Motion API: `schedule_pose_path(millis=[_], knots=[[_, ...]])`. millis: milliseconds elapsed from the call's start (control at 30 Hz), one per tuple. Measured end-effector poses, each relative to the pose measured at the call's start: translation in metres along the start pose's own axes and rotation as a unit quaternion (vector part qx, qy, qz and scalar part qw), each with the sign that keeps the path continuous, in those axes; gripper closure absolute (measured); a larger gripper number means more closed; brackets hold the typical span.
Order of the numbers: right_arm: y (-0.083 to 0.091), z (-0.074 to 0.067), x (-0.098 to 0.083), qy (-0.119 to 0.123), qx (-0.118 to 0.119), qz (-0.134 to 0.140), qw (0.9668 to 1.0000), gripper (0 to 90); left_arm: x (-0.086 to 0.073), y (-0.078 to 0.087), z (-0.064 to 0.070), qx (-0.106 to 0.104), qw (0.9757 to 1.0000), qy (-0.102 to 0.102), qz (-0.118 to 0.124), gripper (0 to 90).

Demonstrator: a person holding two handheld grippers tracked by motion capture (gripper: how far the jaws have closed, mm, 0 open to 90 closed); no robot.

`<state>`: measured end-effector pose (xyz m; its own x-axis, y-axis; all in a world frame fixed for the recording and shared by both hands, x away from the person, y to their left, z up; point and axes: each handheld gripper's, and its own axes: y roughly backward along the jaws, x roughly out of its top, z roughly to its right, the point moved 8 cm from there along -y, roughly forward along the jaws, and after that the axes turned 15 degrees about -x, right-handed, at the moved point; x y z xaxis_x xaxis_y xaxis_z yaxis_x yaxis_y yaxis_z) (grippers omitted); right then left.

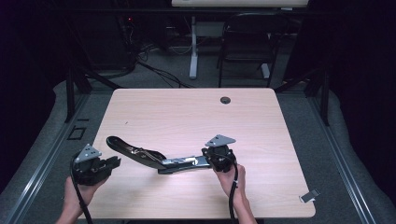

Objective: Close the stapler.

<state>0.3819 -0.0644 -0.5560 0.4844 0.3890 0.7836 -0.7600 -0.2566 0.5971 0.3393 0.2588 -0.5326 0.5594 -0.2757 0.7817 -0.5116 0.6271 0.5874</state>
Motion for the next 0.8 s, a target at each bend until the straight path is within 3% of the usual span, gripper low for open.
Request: schedule_pose_path(millis=[200, 533, 800], knots=[[0.001, -0.005, 0.014, -0.007, -0.008, 0.009, 0.9999, 90.0, 0.018, -0.001, 0.009, 0.007, 0.9991, -0.017, 0.038, 86.9], [0.005, -0.014, 0.033, -0.013, -0.006, 0.021, 0.9997, 90.0, 0.024, -0.006, 0.014, 0.015, 0.9982, -0.023, 0.053, 88.2], [0.007, -0.025, 0.044, -0.004, 0.002, 0.028, 0.9996, 90.0, 0.035, -0.012, 0.022, 0.006, 0.9973, -0.034, 0.065, 89.6]])
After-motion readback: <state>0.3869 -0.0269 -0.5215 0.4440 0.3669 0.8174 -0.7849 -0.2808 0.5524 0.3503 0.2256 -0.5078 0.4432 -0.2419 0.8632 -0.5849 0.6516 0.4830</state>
